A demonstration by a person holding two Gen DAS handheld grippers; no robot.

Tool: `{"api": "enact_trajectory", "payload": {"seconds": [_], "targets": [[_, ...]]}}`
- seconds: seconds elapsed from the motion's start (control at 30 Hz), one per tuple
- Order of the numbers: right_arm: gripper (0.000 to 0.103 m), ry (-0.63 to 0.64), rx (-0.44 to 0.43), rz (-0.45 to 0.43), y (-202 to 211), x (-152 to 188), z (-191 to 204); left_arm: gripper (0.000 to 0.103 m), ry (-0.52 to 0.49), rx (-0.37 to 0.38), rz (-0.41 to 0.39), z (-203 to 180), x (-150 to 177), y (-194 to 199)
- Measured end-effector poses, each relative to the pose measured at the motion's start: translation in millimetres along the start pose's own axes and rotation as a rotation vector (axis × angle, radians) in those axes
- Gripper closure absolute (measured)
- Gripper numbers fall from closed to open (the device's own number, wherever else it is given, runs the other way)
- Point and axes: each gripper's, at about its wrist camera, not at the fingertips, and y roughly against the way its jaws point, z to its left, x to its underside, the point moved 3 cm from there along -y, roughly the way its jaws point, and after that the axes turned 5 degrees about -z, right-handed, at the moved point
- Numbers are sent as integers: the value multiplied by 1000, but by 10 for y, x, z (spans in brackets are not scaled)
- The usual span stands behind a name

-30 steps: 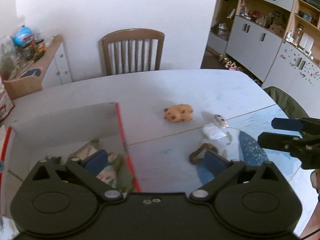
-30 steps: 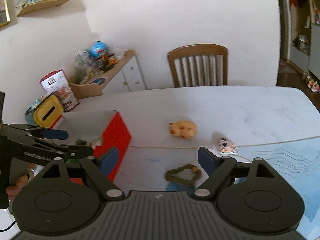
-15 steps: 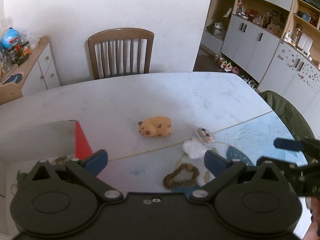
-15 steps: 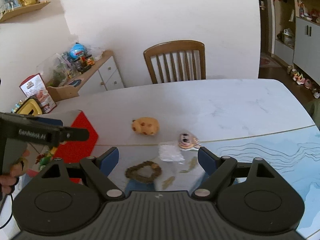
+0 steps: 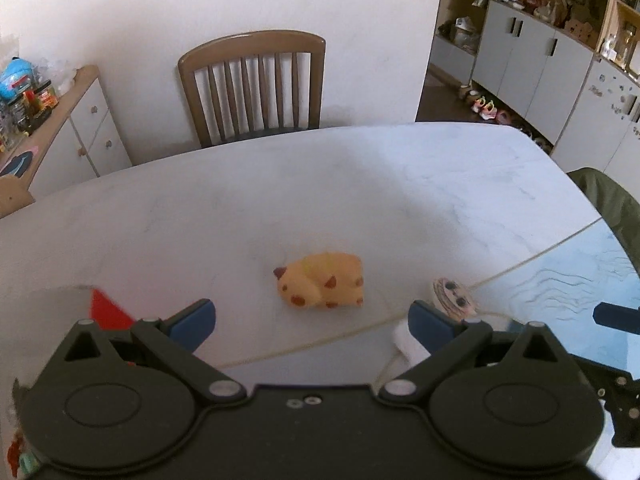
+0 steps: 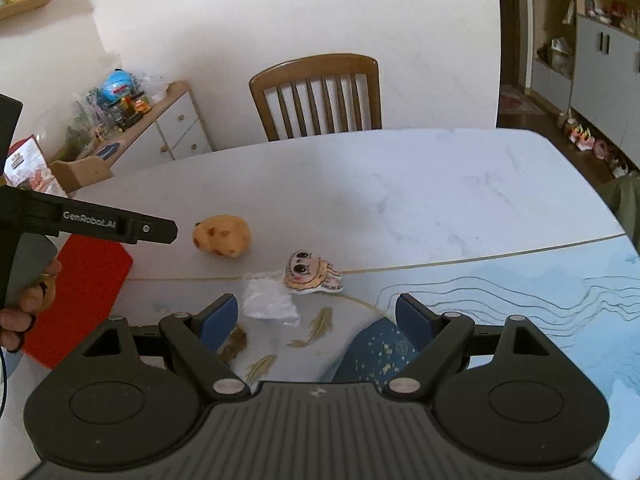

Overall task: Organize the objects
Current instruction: 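Move both tools back from the box toward the remaining items, then grasp the orange spotted pig toy with the left tool while the right tool grasps the cartoon-face plush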

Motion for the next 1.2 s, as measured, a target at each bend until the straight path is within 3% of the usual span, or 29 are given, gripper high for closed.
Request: {"api": "enact_trajectory", "payload": {"seconds": [0.27,0.7,0.93,1.2], "targets": [[17,-13,-13,17,-412,-83,4,1,54,14,73,3,-100,-454],[17,-42,-10,54,-911,-96,57,1,52,-19,112,6,-164,-871],[18,-151,-25,76,-1055,-94,-35,2,29,-21,130,-45,-128,-999],[36,-151,-27,100,-1181,-81,10,21,10,-15,146,-78,-72,-1078]]}}
